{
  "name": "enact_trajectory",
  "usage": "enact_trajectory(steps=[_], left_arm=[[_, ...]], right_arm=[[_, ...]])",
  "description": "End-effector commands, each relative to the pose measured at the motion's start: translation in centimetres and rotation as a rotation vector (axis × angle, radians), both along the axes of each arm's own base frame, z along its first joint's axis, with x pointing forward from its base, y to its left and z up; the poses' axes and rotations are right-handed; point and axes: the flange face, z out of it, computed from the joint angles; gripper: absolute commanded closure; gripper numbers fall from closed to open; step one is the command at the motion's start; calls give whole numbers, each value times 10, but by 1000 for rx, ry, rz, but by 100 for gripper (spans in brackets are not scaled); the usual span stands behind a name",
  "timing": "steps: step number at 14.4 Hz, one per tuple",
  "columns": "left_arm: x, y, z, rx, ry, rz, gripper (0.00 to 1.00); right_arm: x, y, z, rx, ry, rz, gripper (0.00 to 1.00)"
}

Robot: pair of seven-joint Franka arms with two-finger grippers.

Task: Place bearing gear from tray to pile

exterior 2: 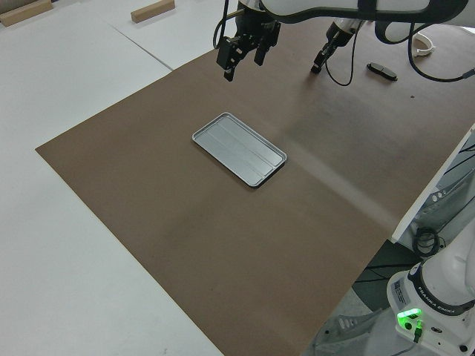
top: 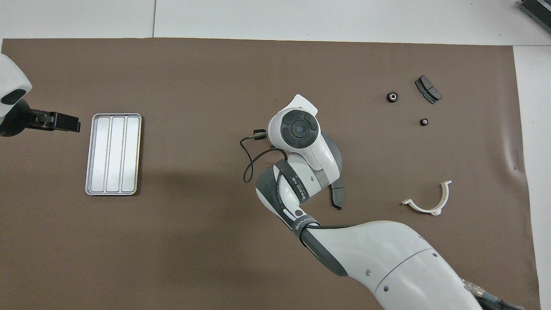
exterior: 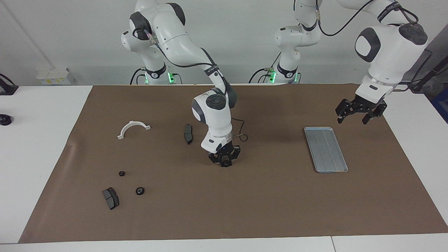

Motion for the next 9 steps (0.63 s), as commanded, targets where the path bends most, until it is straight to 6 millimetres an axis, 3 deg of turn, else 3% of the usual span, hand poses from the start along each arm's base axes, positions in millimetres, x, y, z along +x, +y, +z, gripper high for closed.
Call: enact_trajectory(steps=[1, 3, 5, 6, 9], left_arm=[[-15, -26, 36, 31, 33, -58, 0], [-21, -39, 51, 43, 75, -70, 0], [-23, -42, 46, 39, 76, -47, 0], [-28, -36, 41, 31, 91, -35, 0], [-30, -32, 41, 4, 95, -21, 0]], right_arm=[[-3, -10, -7, -6, 20, -19, 89], [8, -24, -1, -20, 32, -27, 91], [21, -46, 6, -50, 55, 2, 91], [27, -62, 5, -65, 64, 22, 91], [47, -137, 30, -109, 116, 83, 91]])
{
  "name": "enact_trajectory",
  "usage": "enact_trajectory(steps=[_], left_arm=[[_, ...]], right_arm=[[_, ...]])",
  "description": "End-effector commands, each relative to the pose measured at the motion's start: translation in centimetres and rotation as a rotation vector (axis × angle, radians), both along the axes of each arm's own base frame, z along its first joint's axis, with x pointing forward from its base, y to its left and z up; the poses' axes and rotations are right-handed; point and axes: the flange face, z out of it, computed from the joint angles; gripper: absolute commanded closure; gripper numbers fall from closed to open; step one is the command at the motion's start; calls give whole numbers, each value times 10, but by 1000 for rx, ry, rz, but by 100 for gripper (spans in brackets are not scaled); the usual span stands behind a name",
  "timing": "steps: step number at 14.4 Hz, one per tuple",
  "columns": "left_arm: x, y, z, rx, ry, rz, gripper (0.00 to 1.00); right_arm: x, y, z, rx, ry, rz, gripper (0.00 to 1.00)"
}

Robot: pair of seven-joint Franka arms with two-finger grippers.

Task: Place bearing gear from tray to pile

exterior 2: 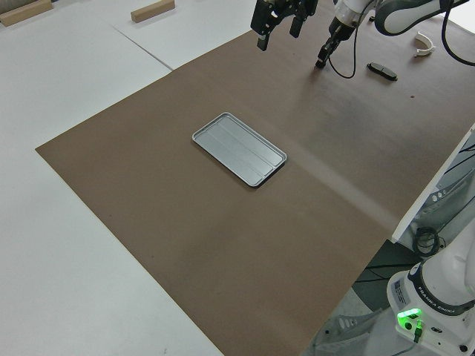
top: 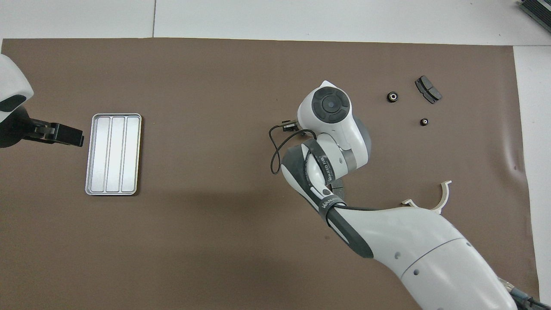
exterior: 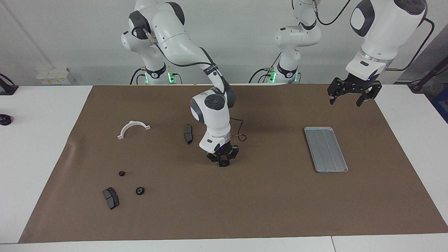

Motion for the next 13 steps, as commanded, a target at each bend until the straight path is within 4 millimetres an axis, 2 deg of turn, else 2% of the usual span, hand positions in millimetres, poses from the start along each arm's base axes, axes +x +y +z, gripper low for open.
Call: enact_trajectory(steps=[1, 4, 5, 7, 8, 9, 12, 13], left_arm=[[-7, 2, 0, -9, 17, 17, 0], [-10, 4, 1, -9, 34, 25, 0], [-9, 5, 5, -11, 39, 26, 0], [-6, 8, 28, -46, 55, 39, 0], [-1, 16, 28, -72, 59, 76, 0], [1, 16, 27, -92, 55, 103, 0], [-1, 13, 29, -55, 51, 89, 0], [-2, 12, 29, -33, 57, 82, 0]], right_arm=[[13, -71, 30, -27, 48, 68, 91], [16, -153, 52, -41, 72, 115, 91], [12, -176, 53, -42, 83, 116, 91], [-4, -208, 46, -44, 119, 115, 91], [-14, -219, 39, -43, 143, 100, 90], [-23, -230, 34, -42, 158, 88, 90], [-50, -241, 24, -40, 194, 64, 89], [-58, -242, 21, -38, 206, 54, 85]])
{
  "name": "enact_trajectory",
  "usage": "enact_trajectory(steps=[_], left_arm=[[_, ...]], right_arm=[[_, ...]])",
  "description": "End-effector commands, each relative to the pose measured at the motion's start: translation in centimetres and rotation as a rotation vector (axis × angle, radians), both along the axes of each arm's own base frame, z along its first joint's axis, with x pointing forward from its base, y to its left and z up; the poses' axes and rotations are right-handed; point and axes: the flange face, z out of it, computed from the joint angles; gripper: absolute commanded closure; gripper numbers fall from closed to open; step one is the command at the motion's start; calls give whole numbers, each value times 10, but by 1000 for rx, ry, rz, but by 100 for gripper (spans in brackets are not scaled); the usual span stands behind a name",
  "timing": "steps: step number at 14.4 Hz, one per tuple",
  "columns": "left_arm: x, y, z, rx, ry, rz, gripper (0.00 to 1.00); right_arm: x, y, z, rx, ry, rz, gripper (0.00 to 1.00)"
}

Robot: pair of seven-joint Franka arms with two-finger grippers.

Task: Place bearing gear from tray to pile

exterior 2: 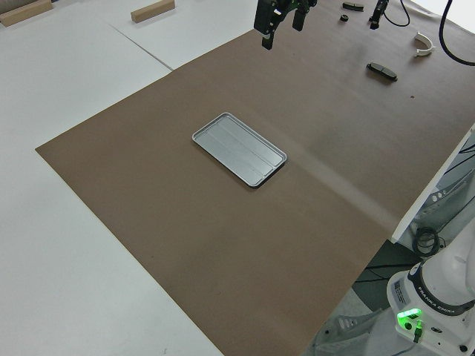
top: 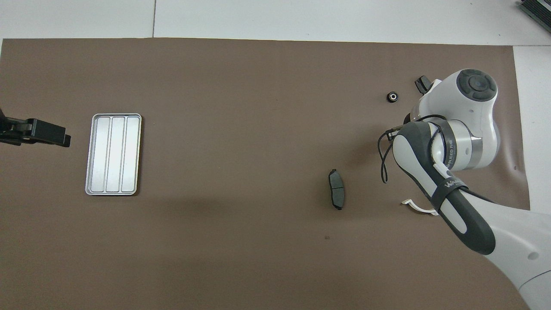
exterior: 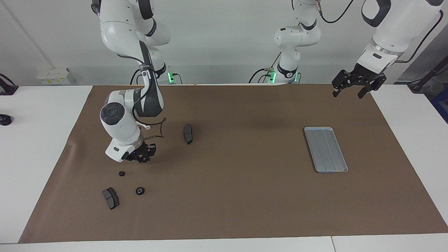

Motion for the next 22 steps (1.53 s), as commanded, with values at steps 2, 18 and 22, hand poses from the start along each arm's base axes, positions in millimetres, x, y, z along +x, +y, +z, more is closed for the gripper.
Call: enact_trajectory(steps=[2, 18, 22], left_arm=[[2, -4, 5, 30, 18, -1, 0], [-4, -6, -4, 47, 6, -3, 0], [-5, -4, -6, 48, 14, 0, 0]], right_arm=[[-34, -5, 3, 8, 12, -5, 70], [-24, -46, 200, 19, -40, -75, 1], [-52, -47, 263, 34, -35, -106, 0]])
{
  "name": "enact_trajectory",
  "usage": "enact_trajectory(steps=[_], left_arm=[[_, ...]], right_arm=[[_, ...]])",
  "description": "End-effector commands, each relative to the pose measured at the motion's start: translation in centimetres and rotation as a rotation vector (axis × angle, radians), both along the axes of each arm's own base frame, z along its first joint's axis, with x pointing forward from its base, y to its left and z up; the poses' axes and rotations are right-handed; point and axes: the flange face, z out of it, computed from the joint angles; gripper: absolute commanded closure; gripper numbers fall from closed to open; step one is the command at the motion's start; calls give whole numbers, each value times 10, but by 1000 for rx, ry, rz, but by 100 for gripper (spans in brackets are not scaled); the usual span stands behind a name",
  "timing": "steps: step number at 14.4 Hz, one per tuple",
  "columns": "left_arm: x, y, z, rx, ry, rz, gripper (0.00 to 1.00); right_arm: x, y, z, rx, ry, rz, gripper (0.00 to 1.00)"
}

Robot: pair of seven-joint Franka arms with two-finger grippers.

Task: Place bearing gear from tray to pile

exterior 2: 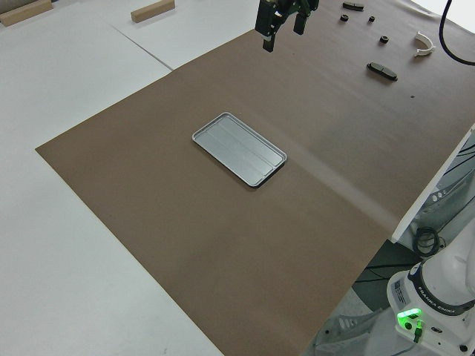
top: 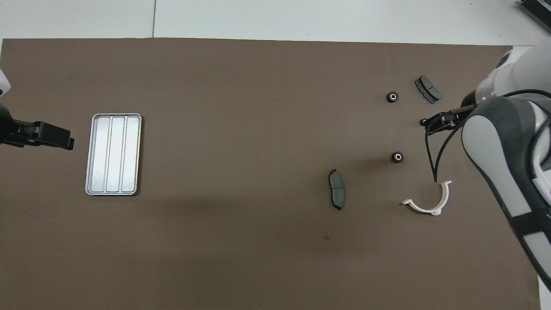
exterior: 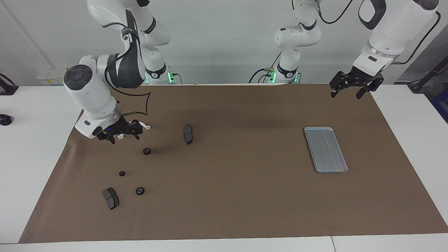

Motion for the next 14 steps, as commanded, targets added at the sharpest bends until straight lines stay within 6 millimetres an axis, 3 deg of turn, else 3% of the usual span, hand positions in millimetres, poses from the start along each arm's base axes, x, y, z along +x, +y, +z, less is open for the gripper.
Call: enact_trajectory(steps=[1, 3, 6, 10, 11, 12, 14], left_arm=[[-4, 2, -1, 20, -1, 14, 0], [-4, 1, -1, 20, -1, 11, 0], [-4, 0, 2, 17, -2, 20, 0], [-3, 2, 1, 7, -5, 22, 0], [-1, 6, 0, 5, -4, 31, 0], [-1, -3, -1, 5, -6, 17, 0], [-3, 3, 1, 6, -4, 26, 0]], right_arm=[[-13, -8, 44, 21, -2, -55, 0], [-14, -25, 71, 27, -23, -114, 0], [-15, -40, 84, 116, -41, -241, 1], [-17, -26, 89, 42, -53, -239, 0], [-19, -12, 88, 5, -47, -206, 0], [-22, -10, 87, -12, -44, -197, 0], [-24, -8, 84, -14, -33, -184, 0]])
